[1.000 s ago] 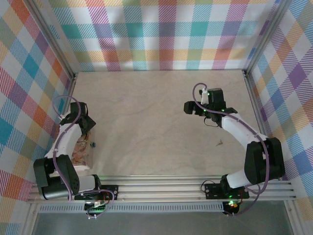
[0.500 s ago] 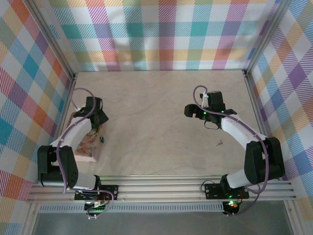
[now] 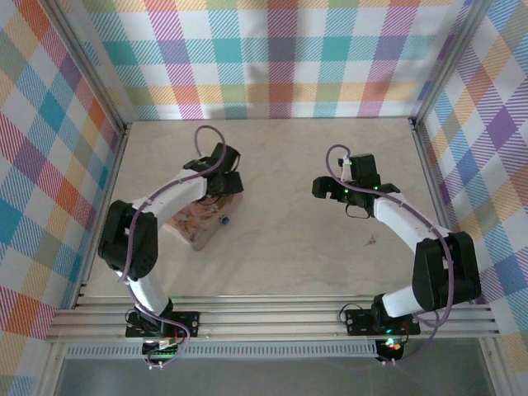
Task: Unlock a padlock with a key
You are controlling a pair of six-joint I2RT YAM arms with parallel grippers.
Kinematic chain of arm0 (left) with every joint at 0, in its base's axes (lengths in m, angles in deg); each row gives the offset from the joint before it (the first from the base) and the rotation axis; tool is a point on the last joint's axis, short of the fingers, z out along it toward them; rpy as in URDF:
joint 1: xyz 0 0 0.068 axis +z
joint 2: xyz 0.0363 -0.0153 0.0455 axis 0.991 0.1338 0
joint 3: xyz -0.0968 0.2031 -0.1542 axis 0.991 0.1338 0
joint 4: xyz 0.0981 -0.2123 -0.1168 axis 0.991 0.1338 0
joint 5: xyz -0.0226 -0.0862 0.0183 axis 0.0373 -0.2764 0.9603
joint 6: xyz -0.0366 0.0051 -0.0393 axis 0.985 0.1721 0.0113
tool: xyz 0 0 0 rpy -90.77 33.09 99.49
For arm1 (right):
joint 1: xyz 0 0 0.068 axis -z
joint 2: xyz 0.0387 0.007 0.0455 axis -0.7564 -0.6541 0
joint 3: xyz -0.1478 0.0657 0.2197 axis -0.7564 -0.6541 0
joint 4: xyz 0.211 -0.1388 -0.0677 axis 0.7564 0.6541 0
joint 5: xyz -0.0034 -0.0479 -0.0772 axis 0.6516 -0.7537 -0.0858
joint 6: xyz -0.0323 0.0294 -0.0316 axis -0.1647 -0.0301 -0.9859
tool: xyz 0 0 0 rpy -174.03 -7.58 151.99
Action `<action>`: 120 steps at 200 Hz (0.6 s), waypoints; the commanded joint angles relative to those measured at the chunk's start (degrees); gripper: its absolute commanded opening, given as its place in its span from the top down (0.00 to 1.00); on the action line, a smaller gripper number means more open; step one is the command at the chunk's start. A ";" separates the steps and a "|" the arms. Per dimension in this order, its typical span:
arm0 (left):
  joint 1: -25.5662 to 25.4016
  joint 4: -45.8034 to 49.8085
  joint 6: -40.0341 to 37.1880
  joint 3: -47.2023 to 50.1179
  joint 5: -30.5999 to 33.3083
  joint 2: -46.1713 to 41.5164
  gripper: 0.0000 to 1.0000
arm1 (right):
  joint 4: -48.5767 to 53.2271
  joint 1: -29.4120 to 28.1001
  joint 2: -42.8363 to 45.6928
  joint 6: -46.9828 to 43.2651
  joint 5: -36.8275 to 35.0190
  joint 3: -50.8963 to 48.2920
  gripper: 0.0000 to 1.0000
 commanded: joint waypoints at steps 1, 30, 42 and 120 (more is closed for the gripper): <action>-1.29 3.55 -1.97 -4.68 -4.42 0.40 0.08 | 1.37 0.07 1.75 0.14 0.39 2.00 0.04; -0.89 5.64 -3.21 -6.99 -3.87 -3.00 0.07 | 1.11 0.07 1.18 1.43 2.48 3.66 0.08; 0.16 6.11 -3.68 -6.54 -5.26 -5.23 0.08 | 0.81 0.04 -0.14 1.79 4.90 5.06 0.10; 16.55 6.89 3.09 12.40 -16.54 -27.40 0.08 | 8.68 -9.35 -20.61 -1.33 15.52 27.65 0.21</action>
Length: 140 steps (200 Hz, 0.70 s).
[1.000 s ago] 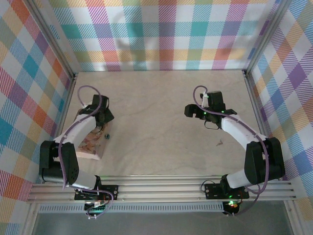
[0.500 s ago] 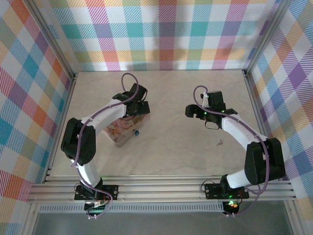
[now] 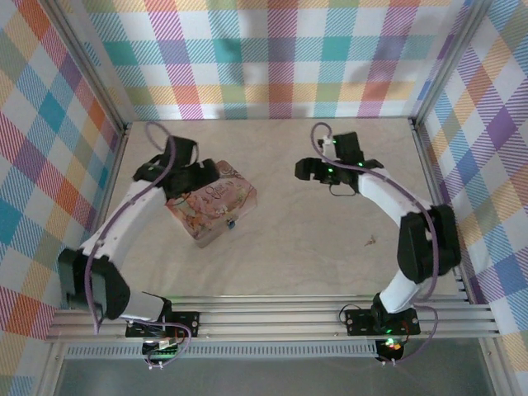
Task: Unlock a padlock with a key
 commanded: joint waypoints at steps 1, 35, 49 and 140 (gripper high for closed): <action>4.39 3.00 2.37 5.41 -5.37 -5.17 0.08 | 6.04 -4.41 -6.03 -2.71 4.87 8.97 0.21; 12.11 4.90 2.86 12.06 -13.26 -10.91 0.07 | 10.83 -9.38 -15.53 -4.39 6.98 20.72 0.24; 14.42 4.00 3.43 15.10 -16.22 -12.71 0.07 | 12.03 -10.73 -18.58 -4.44 7.80 24.64 0.23; 17.29 -11.19 7.38 27.46 -28.54 -10.46 0.20 | 15.23 -14.60 -28.43 -4.40 10.11 34.01 0.41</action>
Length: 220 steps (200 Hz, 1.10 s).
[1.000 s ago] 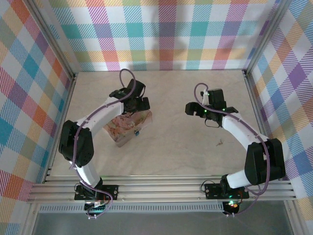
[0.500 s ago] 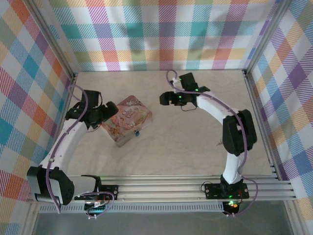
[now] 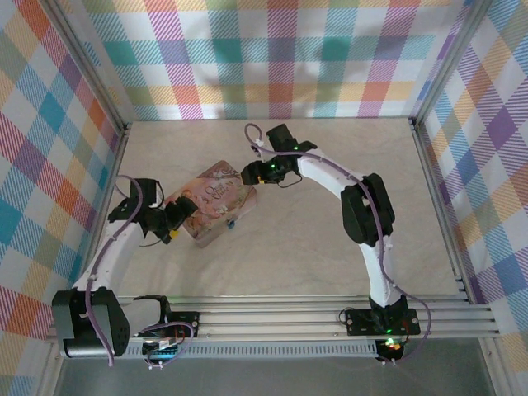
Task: Unlock a padlock with a key
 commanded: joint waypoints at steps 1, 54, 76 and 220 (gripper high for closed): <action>0.60 -7.07 2.14 2.16 -4.63 1.83 0.20 | 1.43 -0.52 -0.25 -0.77 1.72 1.32 0.42; -0.55 -16.19 3.95 1.76 -8.06 9.05 0.50 | 1.98 -0.43 0.58 -1.97 1.66 -2.40 0.63; -2.49 -17.33 3.90 -1.24 -7.92 12.83 0.58 | 0.88 -0.25 2.22 -1.67 0.77 -5.80 0.65; -23.71 -10.07 1.55 -50.21 -7.80 54.80 0.62 | 4.16 17.16 14.21 0.90 -1.40 -18.17 0.68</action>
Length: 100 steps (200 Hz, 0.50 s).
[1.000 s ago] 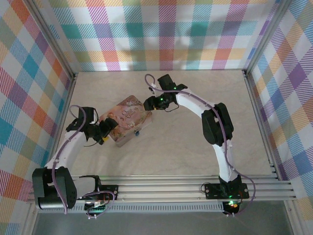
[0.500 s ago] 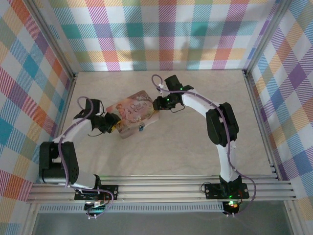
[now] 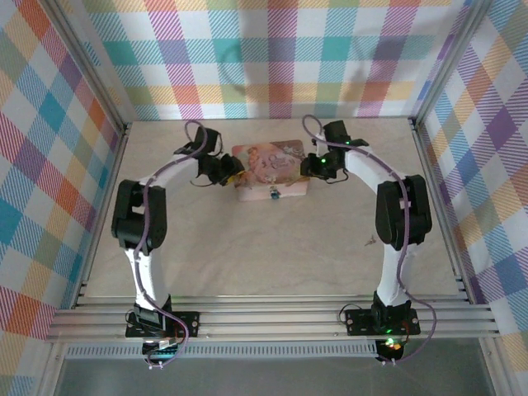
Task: Unlock a padlock with a key
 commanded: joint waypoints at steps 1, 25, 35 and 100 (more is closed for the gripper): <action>-5.67 1.94 0.00 -8.04 -5.47 6.20 0.62 | 2.93 -0.53 2.41 -0.22 7.98 -1.88 0.68; -7.74 4.48 -0.03 -16.50 -5.61 11.58 0.63 | 3.99 1.97 3.11 -0.24 7.71 -2.68 0.68; -8.39 5.63 -0.14 -19.29 -5.31 13.39 0.64 | 4.41 2.70 3.47 -0.19 7.57 -2.87 0.68; -9.37 7.19 0.28 -17.66 -0.82 11.75 0.55 | 4.34 4.43 7.18 0.93 6.04 -4.55 0.59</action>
